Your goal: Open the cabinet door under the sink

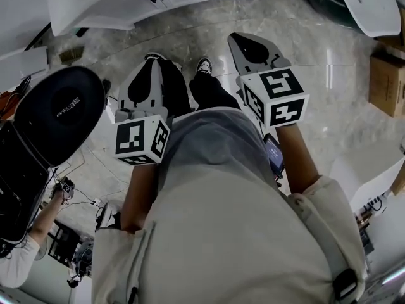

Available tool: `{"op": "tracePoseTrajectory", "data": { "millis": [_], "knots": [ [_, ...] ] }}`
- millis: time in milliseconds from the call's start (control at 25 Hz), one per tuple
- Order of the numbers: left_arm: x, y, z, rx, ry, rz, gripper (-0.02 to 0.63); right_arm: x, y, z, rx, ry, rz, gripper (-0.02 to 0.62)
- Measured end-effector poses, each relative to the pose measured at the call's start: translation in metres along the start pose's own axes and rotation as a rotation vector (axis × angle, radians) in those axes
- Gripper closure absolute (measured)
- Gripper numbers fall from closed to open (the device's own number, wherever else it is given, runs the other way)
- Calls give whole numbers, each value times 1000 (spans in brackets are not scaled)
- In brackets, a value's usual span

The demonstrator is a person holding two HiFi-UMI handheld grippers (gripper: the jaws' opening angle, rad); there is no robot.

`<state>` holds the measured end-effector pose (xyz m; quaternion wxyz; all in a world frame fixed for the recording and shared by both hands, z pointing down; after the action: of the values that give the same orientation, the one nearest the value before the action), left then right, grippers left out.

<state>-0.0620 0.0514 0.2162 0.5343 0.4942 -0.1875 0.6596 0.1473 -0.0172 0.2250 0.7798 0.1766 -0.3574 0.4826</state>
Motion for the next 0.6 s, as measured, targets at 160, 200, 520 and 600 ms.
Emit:
{"op": "tracePoseTrajectory", "data": {
  "millis": [160, 200, 520, 600],
  "knots": [
    [-1, 7, 4, -3, -2, -8, 606, -2, 3, 9, -23, -5, 5, 584],
    [1, 9, 4, -4, -1, -13, 606, -1, 5, 12, -29, -4, 3, 584],
    [15, 28, 12, -21, 28, -44, 606, 1, 13, 51, -46, 9, -8, 583],
    [19, 35, 14, -35, 38, -51, 606, 2, 16, 61, -56, 27, -8, 583]
  ]
}}
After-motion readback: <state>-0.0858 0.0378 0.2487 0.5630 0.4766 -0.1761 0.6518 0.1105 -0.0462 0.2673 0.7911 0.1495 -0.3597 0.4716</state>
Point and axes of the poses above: the fingertips, and each gripper's own axes: z forward along the fingers, y to its left, x out of its underside, the point moved 7 cm from there along -z, backward along the fingers, and after that the axes turned 11 degrees about x, right-handed, at the moved point
